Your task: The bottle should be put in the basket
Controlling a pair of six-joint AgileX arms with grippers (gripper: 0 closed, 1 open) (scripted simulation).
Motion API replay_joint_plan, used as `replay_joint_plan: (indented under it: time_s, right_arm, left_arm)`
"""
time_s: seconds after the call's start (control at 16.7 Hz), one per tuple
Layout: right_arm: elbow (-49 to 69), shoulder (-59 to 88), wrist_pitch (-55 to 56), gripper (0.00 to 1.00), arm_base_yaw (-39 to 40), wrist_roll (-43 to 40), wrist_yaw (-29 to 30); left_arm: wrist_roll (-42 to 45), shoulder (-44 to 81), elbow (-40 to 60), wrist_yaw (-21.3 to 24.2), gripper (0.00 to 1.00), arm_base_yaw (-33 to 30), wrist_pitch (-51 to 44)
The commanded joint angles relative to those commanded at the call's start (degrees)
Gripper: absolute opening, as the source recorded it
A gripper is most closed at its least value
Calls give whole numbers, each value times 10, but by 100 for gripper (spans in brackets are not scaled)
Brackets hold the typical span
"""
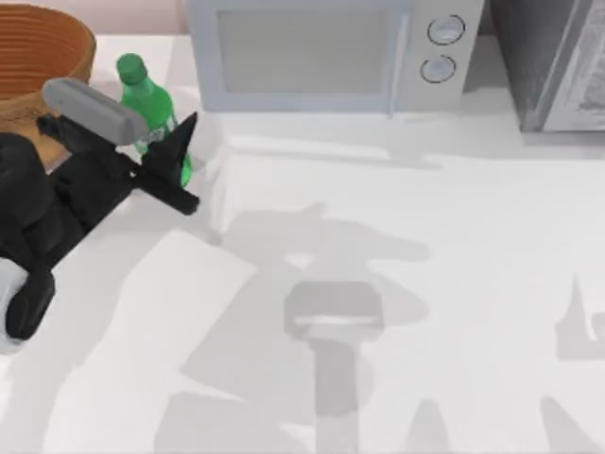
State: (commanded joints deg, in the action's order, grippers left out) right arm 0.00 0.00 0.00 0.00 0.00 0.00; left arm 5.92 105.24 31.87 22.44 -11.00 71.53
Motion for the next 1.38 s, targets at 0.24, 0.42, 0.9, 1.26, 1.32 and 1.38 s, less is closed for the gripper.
replay_joint_plan:
  time_s: [0.24,0.42,0.9,1.26,1.32,1.38]
  right_arm:
    - [0,0,0,100,0,0,0]
    - [0,0,0,100,0,0,0]
    - [0,0,0,100,0,0,0]
    - [0,0,0,100,0,0,0]
    - [0,0,0,100,0,0,0]
    - [0,0,0,100,0,0,0]
  left_arm:
    - [-13,-56,153,-51,0,62,-183]
    - [-20,-85,258,-76,0,116,-349]
    - [-22,-118,417,-93,0,224,-630]
    - [-20,-116,422,-93,0,227,-639]
    - [-20,-114,423,-93,0,227,-637]
    - [-21,-106,427,-95,0,227,-630]
